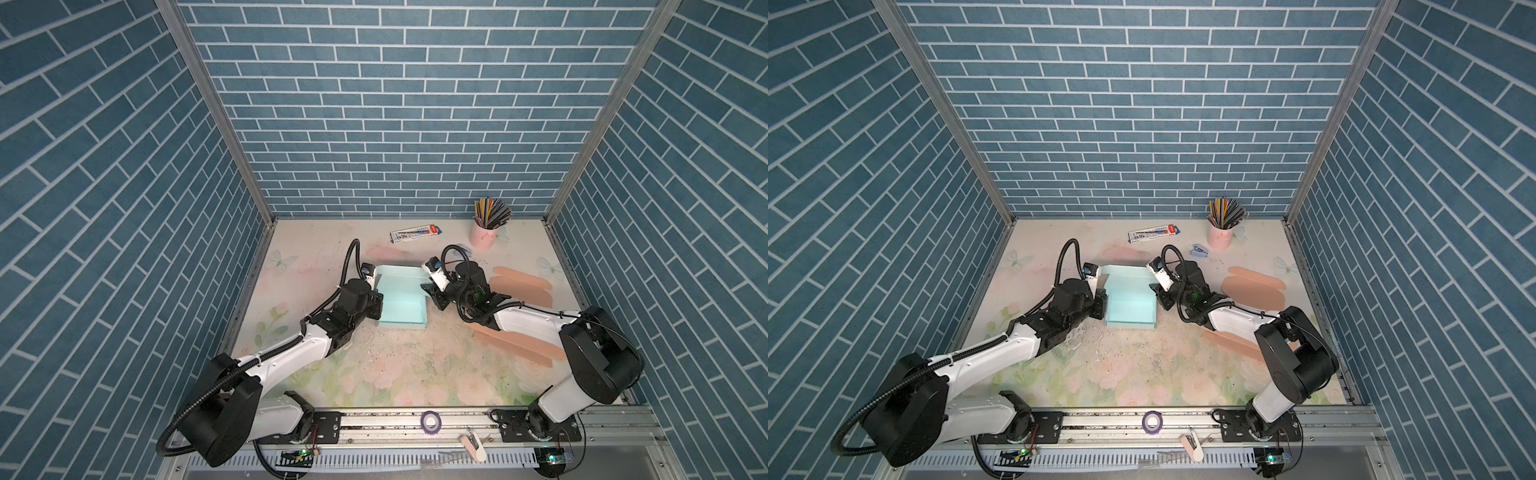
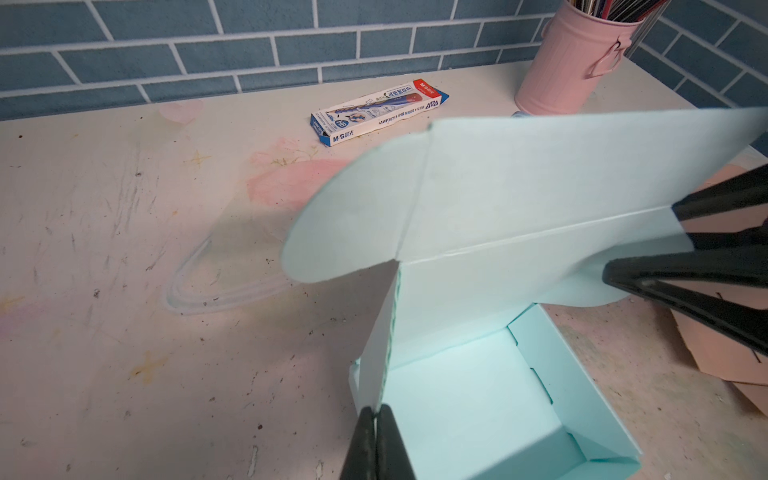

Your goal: Fold the paper box

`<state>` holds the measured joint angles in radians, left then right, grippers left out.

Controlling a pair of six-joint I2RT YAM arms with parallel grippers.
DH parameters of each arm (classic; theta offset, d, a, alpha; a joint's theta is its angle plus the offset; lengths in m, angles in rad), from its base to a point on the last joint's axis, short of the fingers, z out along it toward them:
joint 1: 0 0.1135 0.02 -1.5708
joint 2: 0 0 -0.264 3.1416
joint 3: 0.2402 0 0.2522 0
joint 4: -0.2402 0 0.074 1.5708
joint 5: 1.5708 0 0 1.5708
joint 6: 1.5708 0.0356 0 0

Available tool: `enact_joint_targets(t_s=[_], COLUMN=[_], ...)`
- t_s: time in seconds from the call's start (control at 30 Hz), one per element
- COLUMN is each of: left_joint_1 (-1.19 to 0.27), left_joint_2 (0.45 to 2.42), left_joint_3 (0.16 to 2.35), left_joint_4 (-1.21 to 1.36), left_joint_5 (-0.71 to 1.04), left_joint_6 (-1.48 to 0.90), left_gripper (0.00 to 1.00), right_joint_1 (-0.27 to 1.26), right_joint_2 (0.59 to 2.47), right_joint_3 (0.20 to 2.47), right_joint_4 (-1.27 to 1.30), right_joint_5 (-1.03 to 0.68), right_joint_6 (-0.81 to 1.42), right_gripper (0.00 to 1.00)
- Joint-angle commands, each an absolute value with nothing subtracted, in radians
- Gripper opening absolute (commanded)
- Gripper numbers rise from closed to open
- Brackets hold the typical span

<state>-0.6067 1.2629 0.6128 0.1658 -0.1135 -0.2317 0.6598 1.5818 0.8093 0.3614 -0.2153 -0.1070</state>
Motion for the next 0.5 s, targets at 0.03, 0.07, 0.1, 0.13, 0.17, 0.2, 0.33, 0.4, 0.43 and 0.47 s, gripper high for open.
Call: enact_joint_targets(t_s=[0.03,0.07,0.1,0.13,0.17,0.2,0.33,0.4,0.43,0.47], left_joint_1=[-0.607,-0.607,-0.607,-0.607,-0.607,-0.608,-0.607,-0.608,-0.607,-0.607], left_joint_2=[1.259,1.261,1.262,1.262,1.264,1.263,1.264,1.264,1.263,1.264], left_joint_3=[0.624,0.624,0.626,0.626,0.627,0.627,0.630,0.627,0.627,0.627], left_joint_4=[0.166,0.165,0.166,0.166,0.167,0.169,0.166,0.169,0.169,0.169], left_joint_5=[-0.128,-0.129,-0.131,-0.131,-0.132,-0.133,-0.129,-0.131,-0.133,-0.133], left_joint_6=[-0.239,-0.239,-0.239,-0.238,-0.238,-0.238,-0.236,-0.237,-0.235,-0.233], left_gripper=[0.05,0.05,0.05,0.05,0.05,0.05,0.05,0.05,0.05,0.05], right_joint_1=[0.669,0.670,0.669,0.669,0.669,0.669,0.669,0.667,0.670,0.669], right_joint_2=[1.537,1.533,1.530,1.527,1.526,1.526,1.524,1.512,1.509,1.505], right_joint_3=[0.831,0.833,0.834,0.834,0.837,0.839,0.842,0.823,0.819,0.815], right_joint_4=[0.300,0.292,0.283,0.278,0.270,0.261,0.237,0.257,0.262,0.263], right_joint_5=[-0.149,-0.148,-0.144,-0.143,-0.142,-0.137,-0.127,-0.133,-0.132,-0.136], right_joint_6=[-0.015,-0.003,0.006,0.012,0.017,0.021,0.035,0.048,0.052,0.056], right_gripper=[0.28,0.27,0.27,0.26,0.26,0.25,0.32,0.36,0.37,0.37])
